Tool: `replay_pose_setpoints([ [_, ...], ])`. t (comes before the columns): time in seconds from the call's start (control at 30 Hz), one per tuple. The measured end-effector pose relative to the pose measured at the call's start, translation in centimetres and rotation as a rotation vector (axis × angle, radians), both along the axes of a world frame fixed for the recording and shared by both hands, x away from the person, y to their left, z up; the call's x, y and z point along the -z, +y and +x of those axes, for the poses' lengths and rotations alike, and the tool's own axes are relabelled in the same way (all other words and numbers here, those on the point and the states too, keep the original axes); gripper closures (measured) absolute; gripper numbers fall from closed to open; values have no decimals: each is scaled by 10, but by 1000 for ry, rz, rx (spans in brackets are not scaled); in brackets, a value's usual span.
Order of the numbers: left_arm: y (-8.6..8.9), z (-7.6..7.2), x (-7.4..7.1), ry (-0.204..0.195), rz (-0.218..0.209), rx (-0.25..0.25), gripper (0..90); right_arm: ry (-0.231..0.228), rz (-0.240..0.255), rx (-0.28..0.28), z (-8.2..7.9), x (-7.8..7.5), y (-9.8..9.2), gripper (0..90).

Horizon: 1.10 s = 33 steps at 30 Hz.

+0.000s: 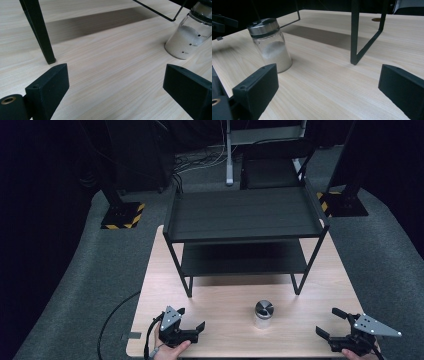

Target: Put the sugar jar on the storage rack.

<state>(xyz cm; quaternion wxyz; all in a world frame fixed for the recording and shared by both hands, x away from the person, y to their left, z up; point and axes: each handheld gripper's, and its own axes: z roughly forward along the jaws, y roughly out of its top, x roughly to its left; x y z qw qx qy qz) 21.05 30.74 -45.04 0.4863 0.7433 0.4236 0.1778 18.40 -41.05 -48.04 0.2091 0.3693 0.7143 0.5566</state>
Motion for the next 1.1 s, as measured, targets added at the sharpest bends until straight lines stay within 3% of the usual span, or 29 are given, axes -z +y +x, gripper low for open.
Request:
replay_pose_setpoints([
  [0.23, -1, 1, 0, 1, -2, 3, 65, -1, -1, -12, -1, 0, 0, 17],
  [0.5, 0, 1, 0, 2, -2, 4, 65, -2, -18, -72, 6, -3, 12, 14],
  [1.1, -1, 1, 0, 5, -3, 6, 65, 33, -107, -251, 60, -13, 88, 18],
])
